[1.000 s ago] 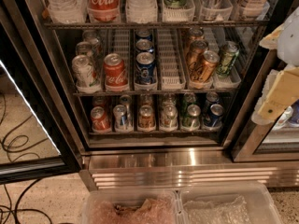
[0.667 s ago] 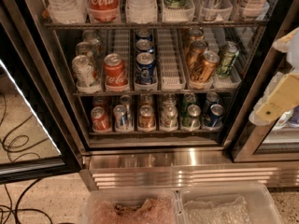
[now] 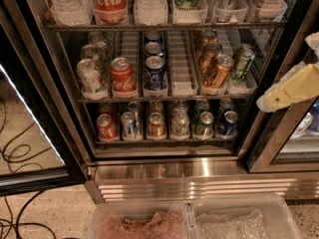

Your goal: Pick blue plastic bottle from top shelf of fridge

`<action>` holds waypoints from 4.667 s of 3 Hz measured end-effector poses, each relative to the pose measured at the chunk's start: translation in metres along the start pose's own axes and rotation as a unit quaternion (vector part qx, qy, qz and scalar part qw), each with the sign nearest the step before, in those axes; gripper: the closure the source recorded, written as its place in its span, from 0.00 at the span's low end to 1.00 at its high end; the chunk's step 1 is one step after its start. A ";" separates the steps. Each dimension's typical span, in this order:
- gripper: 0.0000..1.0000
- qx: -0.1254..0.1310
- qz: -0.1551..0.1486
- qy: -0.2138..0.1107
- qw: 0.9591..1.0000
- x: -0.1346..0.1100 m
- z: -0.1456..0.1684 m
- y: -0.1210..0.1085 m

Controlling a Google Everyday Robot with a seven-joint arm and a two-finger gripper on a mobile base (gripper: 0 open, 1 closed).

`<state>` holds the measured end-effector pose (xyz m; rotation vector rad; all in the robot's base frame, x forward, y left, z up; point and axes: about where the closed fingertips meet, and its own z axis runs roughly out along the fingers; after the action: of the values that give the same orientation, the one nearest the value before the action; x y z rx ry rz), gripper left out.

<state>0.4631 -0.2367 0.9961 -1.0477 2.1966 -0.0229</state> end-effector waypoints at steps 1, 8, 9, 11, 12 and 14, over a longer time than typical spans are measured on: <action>0.00 0.000 0.000 0.000 1.000 0.000 0.000 0.000; 0.00 0.153 0.168 -0.175 0.958 -0.084 0.025 -0.057; 0.00 0.141 0.160 -0.164 0.963 -0.082 0.027 -0.050; 0.00 0.158 0.177 -0.214 0.948 -0.104 0.036 -0.070; 0.00 0.158 0.177 -0.214 0.948 -0.104 0.036 -0.070; 0.08 0.158 0.177 -0.214 0.948 -0.104 0.036 -0.070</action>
Offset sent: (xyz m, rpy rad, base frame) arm 0.0299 0.0202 0.0216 0.0439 -0.2143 -0.1870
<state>0.5769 -0.2022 1.0495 -0.4217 1.8691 0.0140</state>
